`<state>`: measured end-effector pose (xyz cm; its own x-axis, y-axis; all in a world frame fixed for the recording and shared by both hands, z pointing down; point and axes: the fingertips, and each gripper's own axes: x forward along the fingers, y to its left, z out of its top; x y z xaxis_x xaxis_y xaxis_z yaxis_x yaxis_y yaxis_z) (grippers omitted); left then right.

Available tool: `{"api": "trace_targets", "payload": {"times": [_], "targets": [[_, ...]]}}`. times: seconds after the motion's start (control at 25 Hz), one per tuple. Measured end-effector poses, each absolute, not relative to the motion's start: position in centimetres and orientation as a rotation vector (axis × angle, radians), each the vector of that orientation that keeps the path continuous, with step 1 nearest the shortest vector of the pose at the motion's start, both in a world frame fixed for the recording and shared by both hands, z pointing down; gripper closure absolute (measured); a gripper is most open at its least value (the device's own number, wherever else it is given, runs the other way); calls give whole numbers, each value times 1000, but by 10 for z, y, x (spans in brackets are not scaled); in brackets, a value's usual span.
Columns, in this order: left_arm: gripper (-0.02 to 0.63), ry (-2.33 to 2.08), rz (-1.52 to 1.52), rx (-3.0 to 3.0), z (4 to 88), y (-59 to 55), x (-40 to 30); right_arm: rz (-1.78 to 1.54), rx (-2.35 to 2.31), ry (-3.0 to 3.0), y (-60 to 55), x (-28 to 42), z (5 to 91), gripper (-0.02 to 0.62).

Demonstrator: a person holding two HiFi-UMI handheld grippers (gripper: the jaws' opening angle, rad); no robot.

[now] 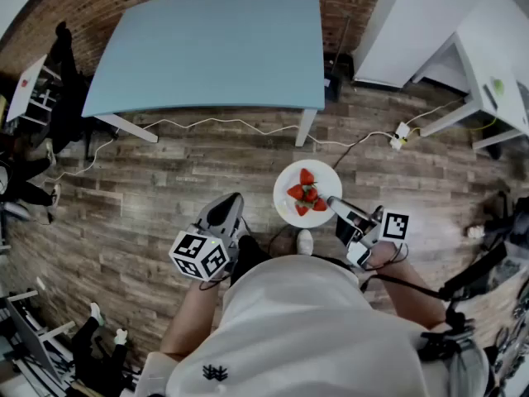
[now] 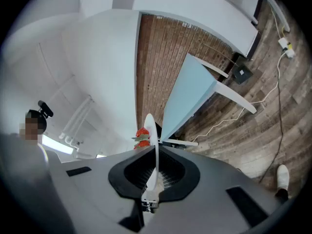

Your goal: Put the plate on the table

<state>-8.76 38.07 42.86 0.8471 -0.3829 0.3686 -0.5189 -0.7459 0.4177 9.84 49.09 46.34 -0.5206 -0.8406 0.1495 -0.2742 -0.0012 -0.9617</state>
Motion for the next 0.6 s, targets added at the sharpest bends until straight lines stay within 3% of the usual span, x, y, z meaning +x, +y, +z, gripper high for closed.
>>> {"api": "trace_targets", "payload": {"times": [0.28,0.6], "targets": [[604,-628,420,2555,424,445,-28,-1514,-1142,1776,542,159,469,578],[604,-637,400,2596,406,464,-4,-1454,-1109,1835,559,173,460,578]]}}
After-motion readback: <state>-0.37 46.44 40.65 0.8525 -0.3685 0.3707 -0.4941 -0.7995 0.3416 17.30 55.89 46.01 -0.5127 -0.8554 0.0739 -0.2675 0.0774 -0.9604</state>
